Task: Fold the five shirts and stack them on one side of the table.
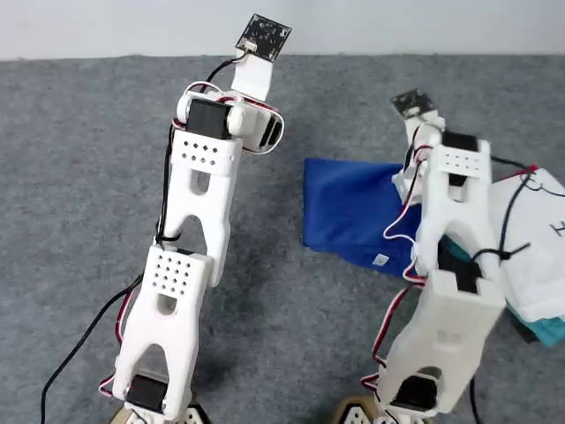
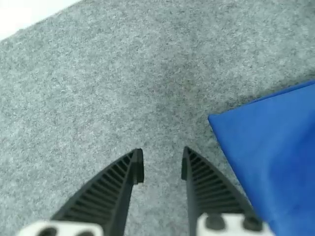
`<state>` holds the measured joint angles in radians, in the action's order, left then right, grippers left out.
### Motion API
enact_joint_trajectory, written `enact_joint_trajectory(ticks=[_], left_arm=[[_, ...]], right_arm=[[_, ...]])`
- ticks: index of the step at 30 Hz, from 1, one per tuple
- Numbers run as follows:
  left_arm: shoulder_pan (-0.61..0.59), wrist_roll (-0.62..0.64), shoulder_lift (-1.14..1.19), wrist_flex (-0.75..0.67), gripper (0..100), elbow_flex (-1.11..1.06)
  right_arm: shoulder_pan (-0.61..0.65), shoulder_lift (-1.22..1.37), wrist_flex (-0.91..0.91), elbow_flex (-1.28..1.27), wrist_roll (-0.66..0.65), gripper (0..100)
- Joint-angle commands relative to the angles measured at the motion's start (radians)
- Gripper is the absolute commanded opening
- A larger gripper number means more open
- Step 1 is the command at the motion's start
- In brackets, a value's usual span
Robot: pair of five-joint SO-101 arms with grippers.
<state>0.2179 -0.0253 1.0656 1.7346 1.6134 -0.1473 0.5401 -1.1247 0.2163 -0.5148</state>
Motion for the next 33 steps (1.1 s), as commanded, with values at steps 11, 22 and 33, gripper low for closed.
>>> enact_joint_trajectory(ticks=[11, 22, 33], left_arm=[[0.014, -0.009, -0.003, 0.021, 13, 0.064], [0.008, -0.009, -0.003, 0.021, 13, 0.064], [0.011, -0.009, -0.003, 0.021, 13, 0.064]], right_arm=[[0.124, 0.173, -0.005, 0.098, 0.0, 21.4], [0.216, 0.162, -0.028, 0.103, -0.068, 1.3], [0.2, -0.289, -0.278, 0.101, 0.002, 0.9]])
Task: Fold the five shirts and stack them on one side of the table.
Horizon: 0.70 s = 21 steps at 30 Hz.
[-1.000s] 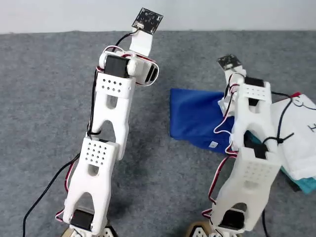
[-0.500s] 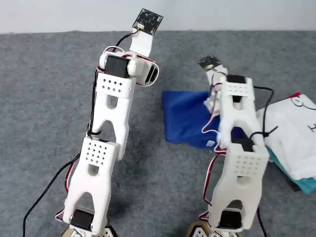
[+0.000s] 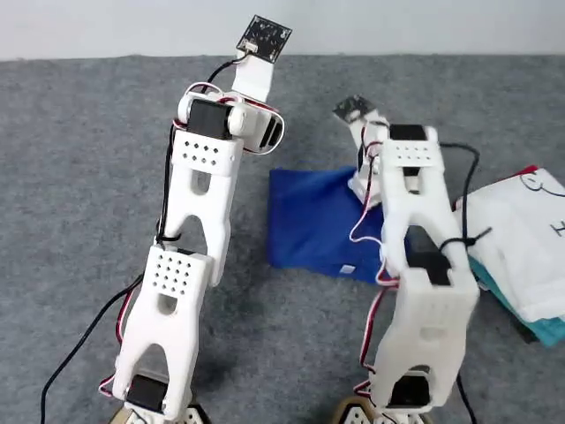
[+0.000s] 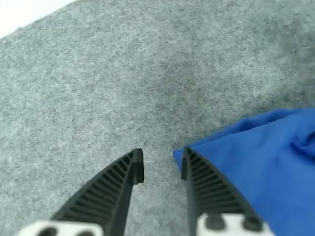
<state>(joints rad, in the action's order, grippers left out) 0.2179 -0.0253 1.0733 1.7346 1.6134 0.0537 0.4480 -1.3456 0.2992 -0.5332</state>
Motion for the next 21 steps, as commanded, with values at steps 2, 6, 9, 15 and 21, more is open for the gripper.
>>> enact_joint_trajectory(ticks=[2, 6, 9, 15, 21], left_arm=[[0.012, -0.009, -0.011, 0.021, 13, 0.064], [0.014, -0.009, -0.009, 0.021, 13, 0.064], [0.014, -0.009, -0.009, 0.021, 13, 0.064], [0.014, -0.009, -0.009, 0.021, 13, 0.064], [0.014, -0.009, -0.009, 0.021, 13, 0.064]], right_arm=[[-0.03, -0.303, -0.084, 0.018, 0.023, 0.9], [-0.108, -0.478, -0.088, 0.015, 0.063, 0.9], [-0.194, -0.536, -0.084, 0.014, 0.071, 0.9], [-0.447, -0.501, -0.019, 0.014, 0.087, 0.9], [-0.664, -0.397, 0.041, 0.014, 0.087, 0.9]])
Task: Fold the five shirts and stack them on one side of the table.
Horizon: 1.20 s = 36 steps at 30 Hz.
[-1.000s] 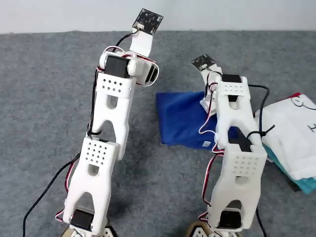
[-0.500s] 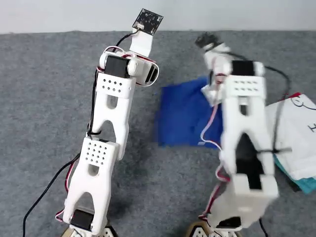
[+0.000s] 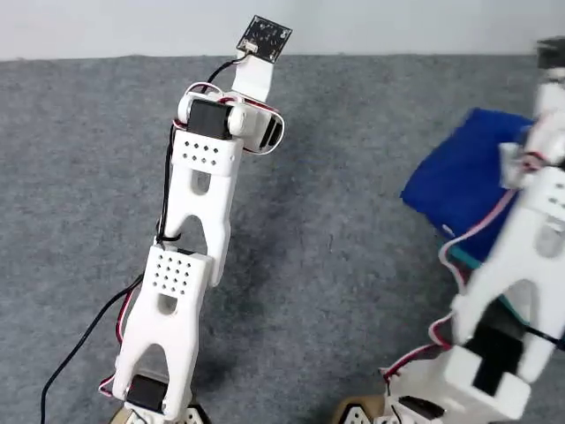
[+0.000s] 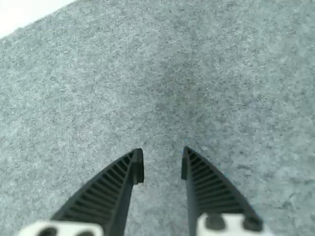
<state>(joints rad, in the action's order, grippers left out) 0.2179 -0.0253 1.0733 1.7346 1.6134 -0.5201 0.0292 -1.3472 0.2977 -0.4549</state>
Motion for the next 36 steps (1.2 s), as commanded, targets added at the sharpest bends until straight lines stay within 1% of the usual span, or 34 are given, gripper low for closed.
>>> enact_joint_trajectory(ticks=[1, 4, 11, 19, 21, 26, 28, 33, 36], left_arm=[[0.014, -0.009, -0.009, 0.021, 13, 0.064], [0.014, -0.009, -0.009, 0.021, 13, 0.064], [0.014, -0.009, -0.009, 0.021, 13, 0.062], [0.014, -0.009, -0.009, 0.021, 13, 0.062], [0.014, -0.008, -0.009, 0.021, 13, 0.062], [0.014, -0.006, -0.009, 0.021, 13, 0.062], [0.014, -0.006, -0.009, 0.021, 13, 0.062], [0.014, -0.008, -0.009, 0.021, 13, 0.062], [0.014, -0.008, -0.009, 0.021, 13, 0.062]], right_arm=[[-0.12, 0.045, 0.056, 0.015, 0.009, 0.9], [-0.193, 0.124, 0.096, 0.015, 0.009, 0.9], [-0.314, 0.289, 0.182, 0.018, 0.008, 0.9], [-0.343, 0.308, 0.191, 0.02, 0.009, 0.9], [-0.343, 0.308, 0.148, 0.025, 0.009, 3.2], [-0.355, 0.308, -0.09, 0.146, 0.009, 22.8], [-0.369, 0.309, -0.153, 0.201, 0.008, 27.0], [-0.395, 0.3, -0.285, 0.333, 0.009, 23.7], [-0.394, 0.242, -0.367, 0.422, 0.012, 22.4]])
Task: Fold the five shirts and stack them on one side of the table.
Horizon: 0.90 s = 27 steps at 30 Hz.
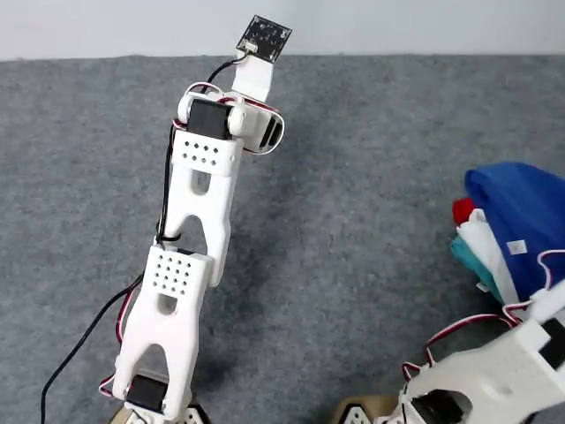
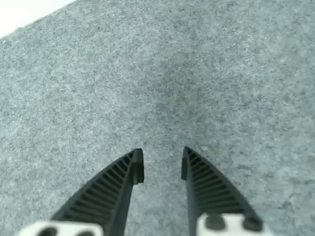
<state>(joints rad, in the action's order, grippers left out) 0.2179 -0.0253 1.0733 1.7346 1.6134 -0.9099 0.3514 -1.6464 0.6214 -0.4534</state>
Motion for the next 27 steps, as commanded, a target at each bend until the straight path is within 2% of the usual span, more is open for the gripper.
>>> enact_joint_trajectory(ticks=[1, 5, 10, 13, 16, 23, 27], left_arm=[[0.014, -0.008, -0.009, 0.021, 13, 0.062], [0.015, -0.008, -0.009, 0.021, 13, 0.062], [0.015, -0.006, -0.009, 0.021, 13, 0.062], [0.015, -0.006, -0.009, 0.021, 13, 0.062], [0.015, -0.006, -0.009, 0.021, 13, 0.062], [0.015, -0.006, -0.009, 0.021, 13, 0.062], [0.015, -0.006, -0.009, 0.021, 13, 0.062]], right_arm=[[0.001, -0.105, -0.087, 0.118, 0.014, 22.3], [0.087, -0.165, -0.077, 0.107, 0.014, 22.4], [0.219, -0.137, 0.096, -0.057, 0.012, 22.4], [0.252, -0.102, 0.196, -0.144, 0.008, 22.4], [0.22, -0.073, 0.252, -0.187, 0.008, 22.4], [0.041, 0.033, 0.344, -0.253, 0.006, 22.3], [0.012, 0.059, 0.321, -0.255, 0.006, 22.3]])
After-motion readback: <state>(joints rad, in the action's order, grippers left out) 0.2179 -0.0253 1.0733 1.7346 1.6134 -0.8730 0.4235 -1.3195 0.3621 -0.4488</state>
